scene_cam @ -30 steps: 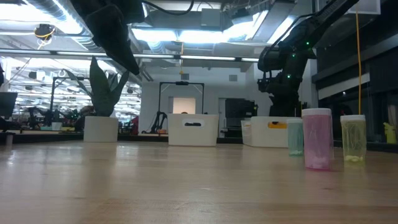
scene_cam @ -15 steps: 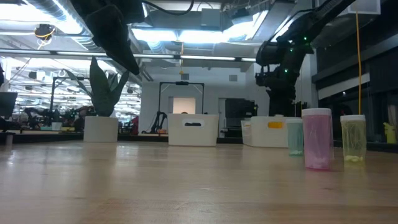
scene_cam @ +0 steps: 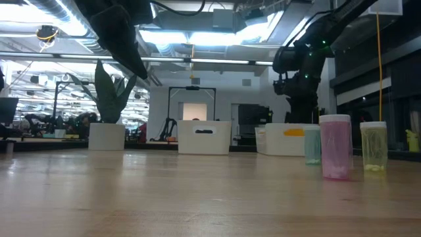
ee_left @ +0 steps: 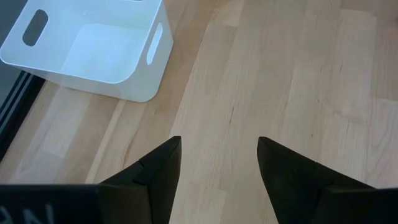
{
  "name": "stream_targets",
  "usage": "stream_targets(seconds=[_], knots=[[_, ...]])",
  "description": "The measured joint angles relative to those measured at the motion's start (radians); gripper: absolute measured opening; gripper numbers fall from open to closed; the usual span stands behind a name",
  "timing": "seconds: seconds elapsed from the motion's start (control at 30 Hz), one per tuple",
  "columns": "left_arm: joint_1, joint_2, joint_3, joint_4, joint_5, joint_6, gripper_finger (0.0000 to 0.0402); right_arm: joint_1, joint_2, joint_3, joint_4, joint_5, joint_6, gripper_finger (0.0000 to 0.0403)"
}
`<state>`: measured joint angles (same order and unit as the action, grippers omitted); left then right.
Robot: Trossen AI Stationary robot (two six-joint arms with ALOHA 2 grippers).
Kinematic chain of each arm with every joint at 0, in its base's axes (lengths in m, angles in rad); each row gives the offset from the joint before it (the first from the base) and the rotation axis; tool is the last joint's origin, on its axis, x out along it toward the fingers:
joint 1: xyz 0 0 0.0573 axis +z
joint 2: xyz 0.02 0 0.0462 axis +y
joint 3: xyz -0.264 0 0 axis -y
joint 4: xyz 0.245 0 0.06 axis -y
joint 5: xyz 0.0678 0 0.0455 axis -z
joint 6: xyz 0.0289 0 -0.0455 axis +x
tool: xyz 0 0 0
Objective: Pick and place medicine bottles into bin by pill shape (circle, oval)
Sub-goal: Put the big orange bottle into the right white bin
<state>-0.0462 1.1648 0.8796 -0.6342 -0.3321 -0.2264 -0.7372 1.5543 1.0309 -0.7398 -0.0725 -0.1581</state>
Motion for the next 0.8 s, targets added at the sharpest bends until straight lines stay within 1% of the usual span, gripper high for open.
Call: stream_targets(seconds=[0.5, 0.6, 0.8], knots=[[0.0, 0.0, 0.0, 0.0, 0.0, -0.006, 0.0202, 0.0, 0.0, -0.002, 0.038, -0.008, 0.0, 0.0236], [0.0, 0.0, 0.0, 0.0, 0.0, -0.006, 0.0202, 0.0, 0.0, -0.002, 0.045, -0.008, 0.0, 0.0248], [0.0, 0.0, 0.0, 0.0, 0.0, -0.006, 0.0202, 0.0, 0.0, -0.002, 0.045, -0.008, 0.023, 0.0288]])
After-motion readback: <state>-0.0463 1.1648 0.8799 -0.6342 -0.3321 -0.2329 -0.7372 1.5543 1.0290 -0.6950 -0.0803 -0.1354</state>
